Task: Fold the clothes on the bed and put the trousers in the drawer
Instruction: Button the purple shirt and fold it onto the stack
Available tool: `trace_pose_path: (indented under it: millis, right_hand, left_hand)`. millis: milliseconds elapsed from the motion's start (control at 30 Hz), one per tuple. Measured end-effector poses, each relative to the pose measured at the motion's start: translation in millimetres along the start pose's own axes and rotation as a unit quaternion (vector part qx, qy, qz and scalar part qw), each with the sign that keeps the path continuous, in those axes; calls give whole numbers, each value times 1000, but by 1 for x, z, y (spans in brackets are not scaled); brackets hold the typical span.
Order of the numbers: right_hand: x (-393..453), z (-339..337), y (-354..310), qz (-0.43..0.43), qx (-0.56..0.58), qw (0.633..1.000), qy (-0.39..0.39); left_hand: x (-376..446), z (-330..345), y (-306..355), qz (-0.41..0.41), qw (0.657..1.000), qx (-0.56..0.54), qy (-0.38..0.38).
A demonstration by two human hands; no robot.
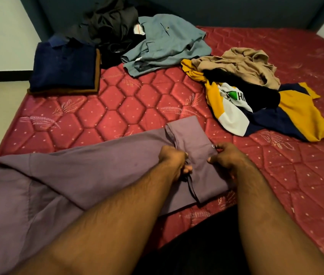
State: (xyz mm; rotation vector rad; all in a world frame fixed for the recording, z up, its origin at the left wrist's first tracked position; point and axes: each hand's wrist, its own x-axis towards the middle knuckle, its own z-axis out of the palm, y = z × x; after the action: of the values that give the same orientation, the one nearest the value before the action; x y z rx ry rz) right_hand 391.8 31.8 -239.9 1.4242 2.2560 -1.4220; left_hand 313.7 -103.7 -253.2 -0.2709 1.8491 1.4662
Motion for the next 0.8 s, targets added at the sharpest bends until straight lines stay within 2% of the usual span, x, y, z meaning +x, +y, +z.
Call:
trace_pose_path:
  millis: [333, 467, 533, 567, 633, 700, 800]
  right_hand:
    - [-5, -1, 1, 15, -3, 1000, -27]
    - [-24, 8, -14, -39, 19, 999, -32]
    - [-37, 11, -27, -80, 0, 997, -12]
    - [-55, 37, -44, -115, -31, 993, -12]
    - [-71, 51, -55, -150, -76, 986, 5]
    - [-95, 91, -63, -185, -118, 976, -1]
    - [-145, 170, -72, -252, -173, 952, 17]
  left_hand:
    - [2, -10, -13, 108, 991, -56, 63]
    - [4, -35, -16, 166, 982, -2, 91]
    - [-7, -44, -9, 114, 993, -41, 1]
    - [-18, -75, -11, 77, 992, -81, -49]
    - [-26, -84, -6, 17, 981, -112, -160]
    - [-24, -111, -13, -5, 972, -137, -190]
    - [-24, -172, -29, -35, 969, -163, -183]
